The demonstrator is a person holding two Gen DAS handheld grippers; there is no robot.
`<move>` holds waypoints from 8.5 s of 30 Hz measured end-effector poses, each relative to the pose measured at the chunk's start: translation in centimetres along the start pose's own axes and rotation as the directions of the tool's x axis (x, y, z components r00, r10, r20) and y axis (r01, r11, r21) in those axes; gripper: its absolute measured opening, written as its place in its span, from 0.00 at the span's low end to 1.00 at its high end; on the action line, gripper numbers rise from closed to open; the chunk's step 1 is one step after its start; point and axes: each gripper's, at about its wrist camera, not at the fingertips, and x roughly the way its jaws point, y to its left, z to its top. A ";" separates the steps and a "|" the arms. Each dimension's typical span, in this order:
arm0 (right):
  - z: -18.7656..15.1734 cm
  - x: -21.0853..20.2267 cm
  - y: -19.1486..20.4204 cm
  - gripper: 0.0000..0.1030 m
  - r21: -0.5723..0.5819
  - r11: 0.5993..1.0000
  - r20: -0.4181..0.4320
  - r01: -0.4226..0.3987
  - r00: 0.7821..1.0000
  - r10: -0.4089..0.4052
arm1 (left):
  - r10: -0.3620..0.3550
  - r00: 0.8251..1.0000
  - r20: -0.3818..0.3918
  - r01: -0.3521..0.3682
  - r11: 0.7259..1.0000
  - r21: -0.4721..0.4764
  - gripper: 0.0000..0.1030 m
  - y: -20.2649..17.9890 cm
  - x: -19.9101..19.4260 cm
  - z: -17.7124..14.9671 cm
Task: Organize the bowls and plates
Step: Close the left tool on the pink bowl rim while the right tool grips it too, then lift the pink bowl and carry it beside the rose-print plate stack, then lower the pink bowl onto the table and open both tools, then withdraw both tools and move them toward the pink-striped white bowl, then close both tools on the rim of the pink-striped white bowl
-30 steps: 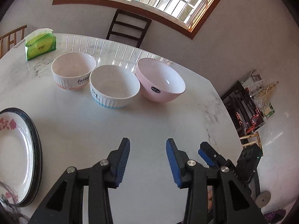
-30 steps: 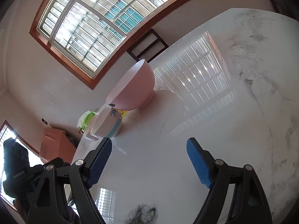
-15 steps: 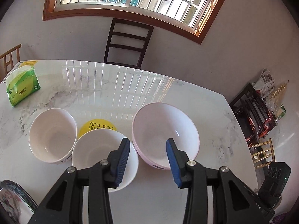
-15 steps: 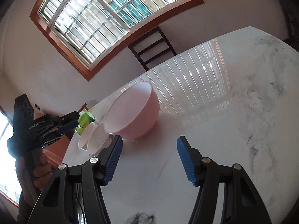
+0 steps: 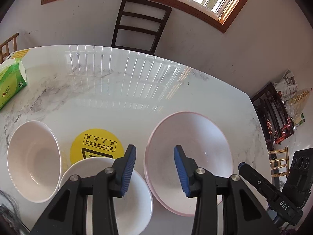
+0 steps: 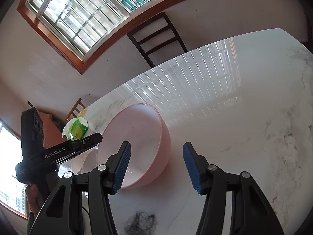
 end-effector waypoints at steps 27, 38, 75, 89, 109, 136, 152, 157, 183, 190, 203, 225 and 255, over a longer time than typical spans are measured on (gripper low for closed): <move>-3.2 -4.2 -0.9 0.17 -0.032 0.999 -0.042 0.035 0.998 -0.036 | 0.034 0.993 0.115 -0.047 0.993 0.113 0.06 -5.5 -5.0 -6.6; -13.9 -9.2 3.7 0.16 -0.100 0.992 -0.119 -0.077 0.991 0.065 | 0.049 0.979 0.198 -0.056 0.998 0.030 0.08 -1.3 -15.2 -18.7; -22.4 -5.7 9.9 0.17 -0.180 0.979 -0.273 -0.095 0.961 0.044 | 0.191 0.957 0.220 -0.175 0.980 -0.091 0.08 7.3 -18.6 -27.4; -22.4 -5.0 10.3 0.17 -0.178 0.979 -0.283 -0.094 0.958 0.040 | 0.210 0.956 0.203 -0.195 0.977 -0.092 0.08 7.8 -17.9 -27.1; -22.3 -4.9 10.4 0.19 -0.175 0.979 -0.266 -0.103 0.962 0.054 | 0.222 0.954 0.202 -0.207 0.974 -0.092 0.08 8.1 -17.4 -27.0; -22.0 -6.8 11.6 0.27 -0.253 0.963 -0.138 -0.090 0.989 0.057 | 0.260 0.942 0.213 -0.251 0.965 -0.069 0.45 7.6 -17.3 -26.9; -28.2 -15.7 13.2 0.75 -0.324 0.939 0.198 -0.118 0.962 0.189 | 0.238 0.868 0.436 -0.297 0.952 0.072 0.67 4.9 -22.2 -29.4; -31.3 -17.1 13.2 0.90 -0.333 0.939 0.219 -0.089 0.961 0.169 | 0.223 0.844 0.488 -0.304 0.948 0.092 0.67 4.6 -23.2 -29.8; -33.0 -17.1 12.8 1.00 -0.335 0.917 0.067 -0.216 0.965 0.252 | 0.220 0.866 0.449 -0.259 0.966 0.026 0.67 7.0 -22.9 -29.6; -28.0 -18.8 14.8 1.00 -0.457 0.886 0.174 -0.072 0.970 0.169 | 0.226 0.872 0.434 -0.257 0.966 0.015 0.67 8.0 -23.1 -27.9; -18.6 -15.0 18.1 0.82 -0.551 0.807 0.031 -0.211 0.962 0.272 | 0.219 0.903 0.369 -0.244 0.969 0.022 0.67 9.3 -22.0 -23.3; -5.8 0.5 20.9 0.60 -0.593 0.750 -0.269 -0.295 0.950 0.161 | 0.347 0.901 0.259 -0.341 0.937 -0.068 0.67 13.2 -16.1 -13.9; -0.2 15.8 22.5 0.60 -0.539 0.801 -0.424 -0.261 0.906 0.010 | 0.434 0.889 0.144 -0.424 0.901 -0.094 0.67 16.2 -9.4 -7.4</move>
